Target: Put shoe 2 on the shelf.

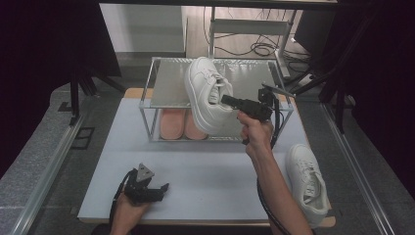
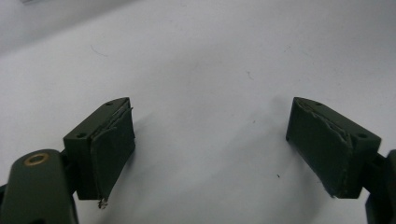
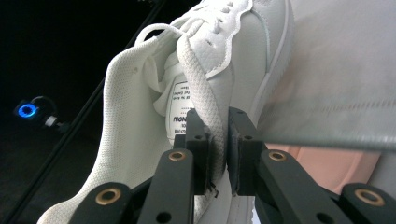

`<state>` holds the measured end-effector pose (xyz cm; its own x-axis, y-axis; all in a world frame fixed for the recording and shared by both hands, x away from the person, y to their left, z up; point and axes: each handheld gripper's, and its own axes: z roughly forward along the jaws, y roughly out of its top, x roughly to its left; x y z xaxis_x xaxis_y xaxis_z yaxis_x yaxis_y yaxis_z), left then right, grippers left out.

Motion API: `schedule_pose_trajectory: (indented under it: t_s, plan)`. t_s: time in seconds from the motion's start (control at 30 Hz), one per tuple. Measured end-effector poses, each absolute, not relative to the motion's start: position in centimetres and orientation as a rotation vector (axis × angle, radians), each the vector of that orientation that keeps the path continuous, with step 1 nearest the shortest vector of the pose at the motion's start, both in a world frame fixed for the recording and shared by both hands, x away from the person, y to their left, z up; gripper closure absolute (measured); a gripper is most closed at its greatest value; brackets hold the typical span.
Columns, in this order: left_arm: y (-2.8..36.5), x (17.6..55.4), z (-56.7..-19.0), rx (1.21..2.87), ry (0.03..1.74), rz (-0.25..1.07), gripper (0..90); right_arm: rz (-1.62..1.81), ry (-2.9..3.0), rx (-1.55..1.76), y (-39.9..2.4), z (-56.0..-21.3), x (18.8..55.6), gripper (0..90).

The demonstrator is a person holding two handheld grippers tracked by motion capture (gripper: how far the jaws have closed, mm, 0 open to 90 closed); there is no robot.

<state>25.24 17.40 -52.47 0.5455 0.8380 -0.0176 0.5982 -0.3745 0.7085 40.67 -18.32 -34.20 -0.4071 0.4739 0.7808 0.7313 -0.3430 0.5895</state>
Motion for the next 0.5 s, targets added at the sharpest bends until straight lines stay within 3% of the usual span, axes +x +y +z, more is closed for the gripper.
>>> schedule_pose_trajectory:
  t_s: [0.5]
  plan:
    - [17.4,25.2,-52.4,2.112,1.148,0.460,16.2,-1.827,-1.636,-1.735,-17.0,-33.6,43.9,78.4]
